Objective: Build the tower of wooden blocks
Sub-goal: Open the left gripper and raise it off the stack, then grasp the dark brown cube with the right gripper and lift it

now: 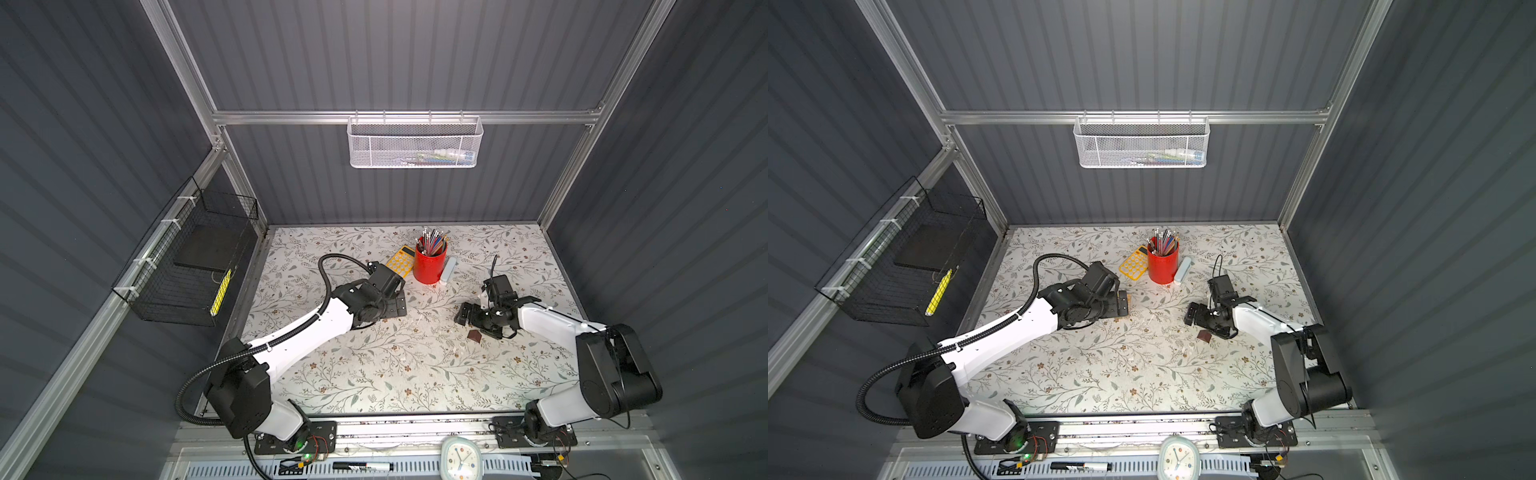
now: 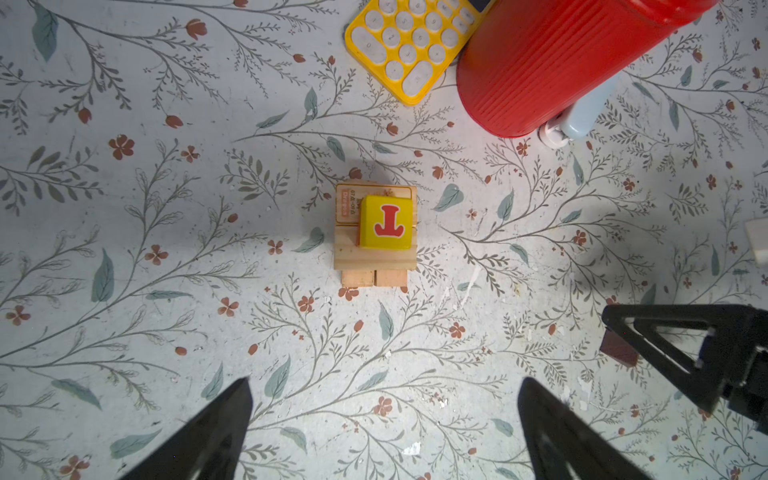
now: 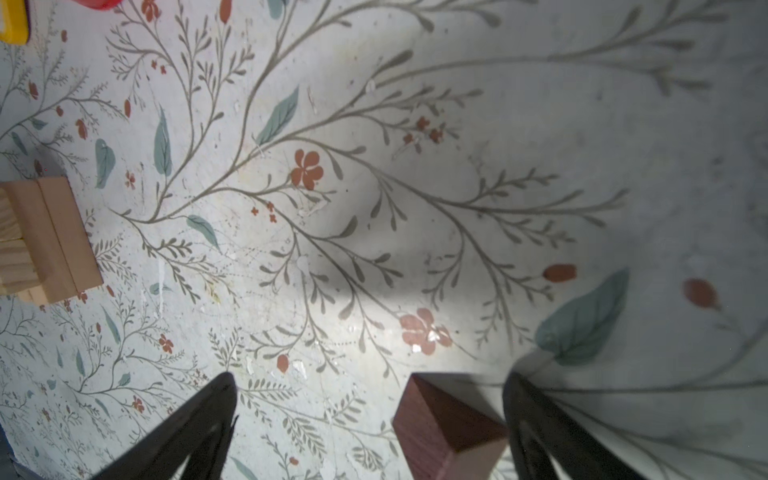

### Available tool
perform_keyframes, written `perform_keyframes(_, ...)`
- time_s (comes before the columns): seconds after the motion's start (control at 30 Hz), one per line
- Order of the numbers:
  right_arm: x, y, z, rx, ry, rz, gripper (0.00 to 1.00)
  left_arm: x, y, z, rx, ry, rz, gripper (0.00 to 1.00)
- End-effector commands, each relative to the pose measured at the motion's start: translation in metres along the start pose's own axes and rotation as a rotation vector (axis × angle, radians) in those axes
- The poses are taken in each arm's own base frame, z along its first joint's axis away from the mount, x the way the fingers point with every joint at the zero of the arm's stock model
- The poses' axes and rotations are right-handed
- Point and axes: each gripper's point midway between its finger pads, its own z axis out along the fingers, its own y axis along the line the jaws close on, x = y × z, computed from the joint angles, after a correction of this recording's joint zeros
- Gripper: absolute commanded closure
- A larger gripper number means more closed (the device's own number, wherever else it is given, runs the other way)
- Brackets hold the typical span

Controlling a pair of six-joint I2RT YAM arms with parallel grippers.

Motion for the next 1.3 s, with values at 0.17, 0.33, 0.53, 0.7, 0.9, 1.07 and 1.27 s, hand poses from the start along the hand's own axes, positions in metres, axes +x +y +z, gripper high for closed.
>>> perform_keyframes(0.17,0.038,0.005,-0.007,0.003,0.087,-0.082,0.01,0.000,0.010,-0.006,-0.028,-0.026,-0.025,0.00)
perform_keyframes(0.33,0.058,0.013,-0.004,0.009,0.127,-0.126,0.01,0.000,0.014,-0.008,-0.050,-0.031,-0.018,0.00)
perform_keyframes(0.53,0.061,0.016,-0.006,0.107,0.087,-0.210,0.03,0.000,0.020,-0.011,-0.068,-0.045,-0.025,0.00)
perform_keyframes(0.7,0.047,0.005,-0.013,0.215,0.038,-0.236,0.08,0.000,0.022,-0.011,-0.074,-0.048,-0.024,0.00)
perform_keyframes(0.9,0.041,0.010,-0.011,0.249,0.025,-0.230,0.21,0.001,0.023,-0.009,-0.080,-0.045,-0.022,0.00)
perform_keyframes(1.07,0.041,0.009,-0.007,0.287,0.018,-0.224,0.32,0.001,0.025,-0.009,-0.086,-0.052,-0.020,0.00)
perform_keyframes(1.27,0.043,0.002,0.002,0.332,0.033,-0.212,0.40,0.000,0.027,-0.009,-0.098,-0.056,-0.010,0.00)
